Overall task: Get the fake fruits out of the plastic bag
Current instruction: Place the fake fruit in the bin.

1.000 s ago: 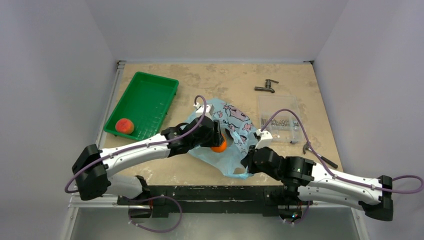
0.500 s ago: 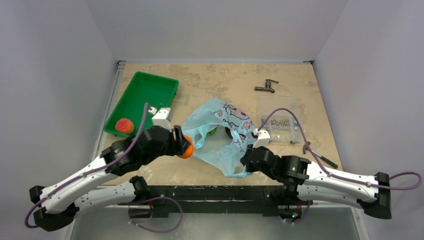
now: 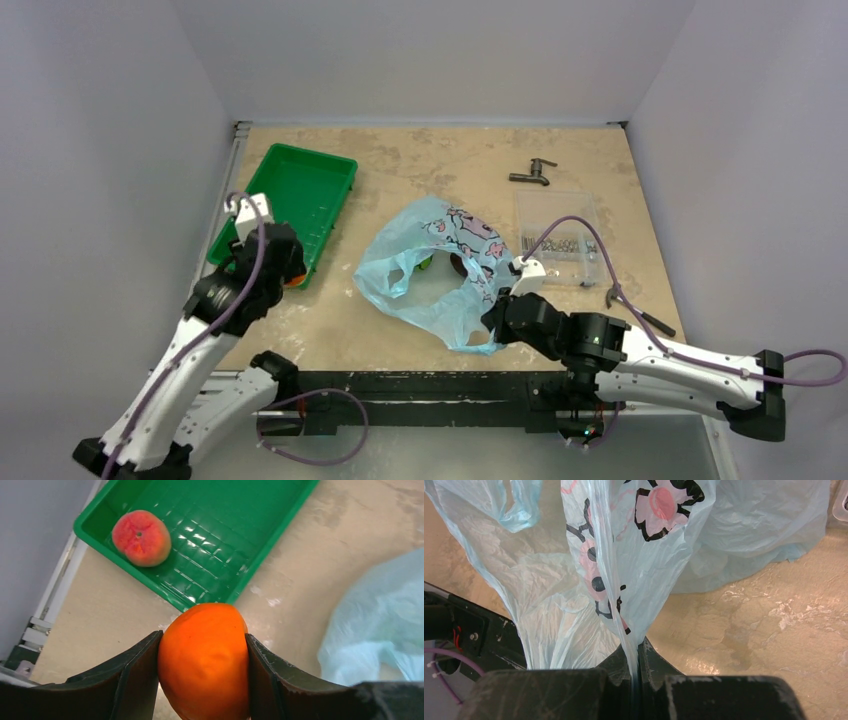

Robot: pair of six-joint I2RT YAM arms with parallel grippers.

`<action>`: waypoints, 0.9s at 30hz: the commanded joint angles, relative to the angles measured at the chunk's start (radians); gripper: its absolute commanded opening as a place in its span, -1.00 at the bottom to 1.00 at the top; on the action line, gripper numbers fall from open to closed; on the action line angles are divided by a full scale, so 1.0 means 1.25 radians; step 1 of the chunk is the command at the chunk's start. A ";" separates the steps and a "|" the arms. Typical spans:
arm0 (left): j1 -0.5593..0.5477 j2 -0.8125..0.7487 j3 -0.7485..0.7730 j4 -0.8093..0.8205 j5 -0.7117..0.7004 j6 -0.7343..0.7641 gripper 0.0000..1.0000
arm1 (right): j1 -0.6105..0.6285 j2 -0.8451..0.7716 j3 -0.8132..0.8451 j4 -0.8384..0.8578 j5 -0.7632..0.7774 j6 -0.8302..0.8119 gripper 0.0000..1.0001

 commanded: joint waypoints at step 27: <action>0.430 0.718 0.150 0.295 0.412 0.319 -0.97 | 0.002 0.011 -0.013 0.010 0.026 0.014 -1.00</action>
